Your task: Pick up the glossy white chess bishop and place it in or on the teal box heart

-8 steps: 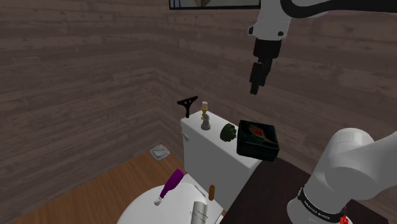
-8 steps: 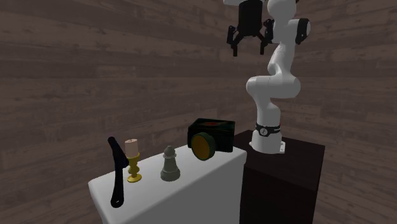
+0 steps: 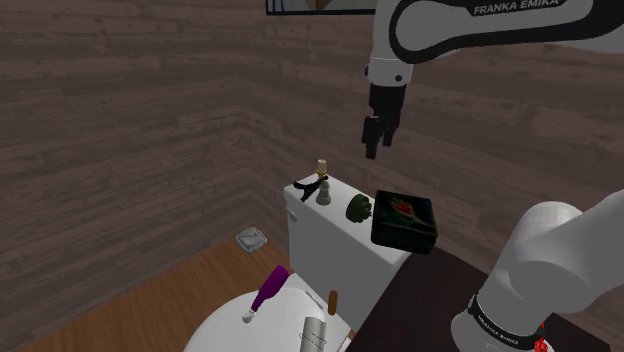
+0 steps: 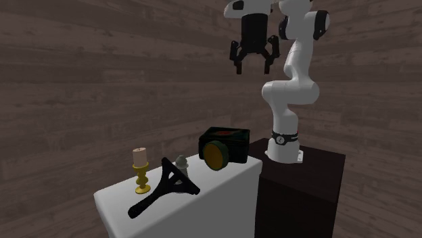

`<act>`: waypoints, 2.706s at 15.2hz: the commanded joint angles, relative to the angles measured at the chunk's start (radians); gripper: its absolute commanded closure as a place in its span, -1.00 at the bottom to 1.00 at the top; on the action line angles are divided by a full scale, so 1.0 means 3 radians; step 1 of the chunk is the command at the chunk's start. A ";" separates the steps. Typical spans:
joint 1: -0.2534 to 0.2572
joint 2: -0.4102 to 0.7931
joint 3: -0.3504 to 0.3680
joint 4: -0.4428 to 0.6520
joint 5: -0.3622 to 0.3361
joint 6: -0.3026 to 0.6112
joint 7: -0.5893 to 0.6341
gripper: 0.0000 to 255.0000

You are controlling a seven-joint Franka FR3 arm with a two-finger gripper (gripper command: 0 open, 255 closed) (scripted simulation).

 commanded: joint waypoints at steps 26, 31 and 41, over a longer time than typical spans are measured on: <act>-0.0266 0.3108 -0.0096 0.1596 -0.0290 0.1119 0.0838 -1.00; -0.0274 0.3175 -0.0102 0.1458 -0.0298 0.1324 0.0844 -1.00; -0.0275 0.3184 -0.0102 0.1444 -0.0299 0.1347 0.0844 1.00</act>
